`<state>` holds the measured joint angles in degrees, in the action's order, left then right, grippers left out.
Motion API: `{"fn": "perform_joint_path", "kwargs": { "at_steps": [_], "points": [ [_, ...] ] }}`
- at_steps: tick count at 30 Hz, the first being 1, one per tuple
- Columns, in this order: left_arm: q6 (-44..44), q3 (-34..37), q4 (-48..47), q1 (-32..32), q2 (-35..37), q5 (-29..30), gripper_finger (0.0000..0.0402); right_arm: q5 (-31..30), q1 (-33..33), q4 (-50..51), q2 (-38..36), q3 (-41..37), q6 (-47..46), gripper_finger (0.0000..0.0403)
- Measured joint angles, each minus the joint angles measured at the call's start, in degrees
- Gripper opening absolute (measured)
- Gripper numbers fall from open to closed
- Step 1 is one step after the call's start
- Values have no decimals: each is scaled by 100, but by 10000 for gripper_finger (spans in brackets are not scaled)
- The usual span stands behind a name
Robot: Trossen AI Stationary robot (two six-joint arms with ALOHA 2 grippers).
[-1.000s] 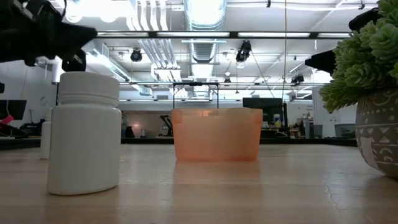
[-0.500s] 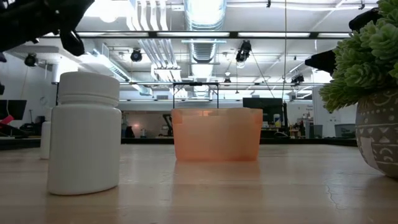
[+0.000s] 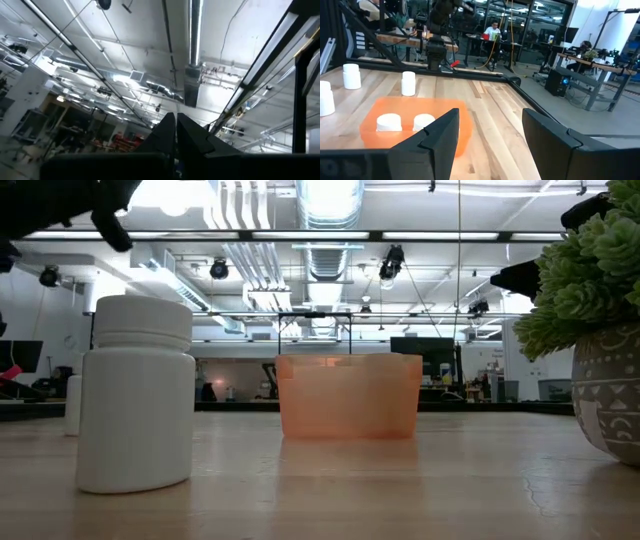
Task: Pick and place pill bottles into a basket
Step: Put the white pill bottle into the orange bin
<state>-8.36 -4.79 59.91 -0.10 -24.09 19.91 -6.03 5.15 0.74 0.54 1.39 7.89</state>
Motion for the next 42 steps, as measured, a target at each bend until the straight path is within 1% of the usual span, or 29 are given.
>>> {"fn": "perform_joint_path", "kwargs": {
  "at_steps": [2, 4, 13, 17, 20, 22, 26, 31, 36, 39, 42],
  "points": [
    [1, -183, -14, 2, -210, -124, 0, -1, 0, 0, 2, 0, -1, 206],
    [-9, -346, -43, 2, -464, -457, 0, -1, 1, 0, 2, 0, -46, 206],
    [-21, -1218, -38, 0, -1731, -3044, 0, 0, 0, 2, 2, 0, -60, 206],
    [-24, -1647, -58, -2, -2285, -4371, 0, -1, 0, 1, 2, 0, -12, 206],
    [-28, -1886, -101, -2, -2695, -5075, 0, -1, 1, 0, 4, 0, -7, 206],
    [-25, -2040, -55, -4, -2914, -5323, 0, 1, 0, 0, 0, 0, -47, 206],
    [-26, -2272, -112, -6, -3337, -5596, 0, -1, 0, 0, 0, 0, 7, 206],
    [-24, -2532, -97, -36, -3589, -6157, 0, 1, 2, 0, 1, 0, -49, 206],
    [30, -2690, -137, -106, -3552, -6198, 0, -1, 2, 0, 0, 0, -6, 206],
    [281, -2850, -647, -109, -3512, -6180, 0, -1, 1, 0, 0, 0, -49, 206],
    [470, -3185, -1313, -109, -3502, -6112, 0, -1, 0, 0, 2, 0, 8, 206]
  ]
}}
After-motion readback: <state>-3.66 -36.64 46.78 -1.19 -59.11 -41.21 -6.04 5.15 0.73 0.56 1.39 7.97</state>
